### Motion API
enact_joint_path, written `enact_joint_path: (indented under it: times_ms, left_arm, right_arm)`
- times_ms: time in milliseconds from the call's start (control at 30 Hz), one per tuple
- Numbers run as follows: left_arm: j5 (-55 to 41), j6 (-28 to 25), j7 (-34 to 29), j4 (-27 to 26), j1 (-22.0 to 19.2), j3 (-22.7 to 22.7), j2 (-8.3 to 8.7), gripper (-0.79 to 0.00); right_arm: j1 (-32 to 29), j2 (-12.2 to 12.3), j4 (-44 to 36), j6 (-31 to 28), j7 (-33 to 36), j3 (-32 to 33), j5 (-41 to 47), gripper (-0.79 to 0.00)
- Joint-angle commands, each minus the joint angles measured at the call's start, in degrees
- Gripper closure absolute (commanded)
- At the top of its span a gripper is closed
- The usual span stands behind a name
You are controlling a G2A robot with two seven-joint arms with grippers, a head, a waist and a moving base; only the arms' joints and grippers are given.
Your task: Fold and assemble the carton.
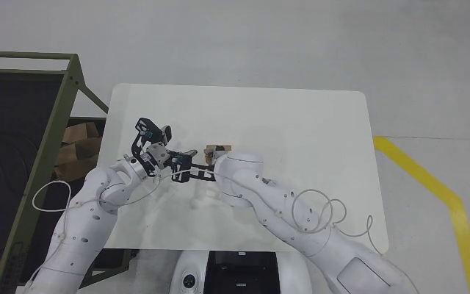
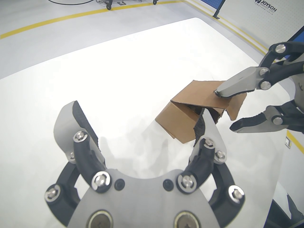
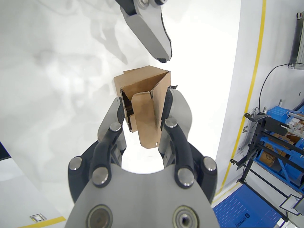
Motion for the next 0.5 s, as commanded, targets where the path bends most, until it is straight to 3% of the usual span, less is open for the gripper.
enact_joint_path:
  times_ms: [0, 467]
  left_arm:
    - [0.07, -0.02, -0.14, -0.18, 0.07, -0.02, -0.02, -0.785]
    - [0.34, 0.18, -0.17, -0.8, 1.08, -0.92, -0.05, -0.785]
  right_arm:
    - [0.73, 0.24, 0.41, 0.48, 0.48, -0.29, 0.84, -0.317]
    - [7.04, 1.98, 0.83, 2.13, 2.13, -2.92, 10.06, -0.308]
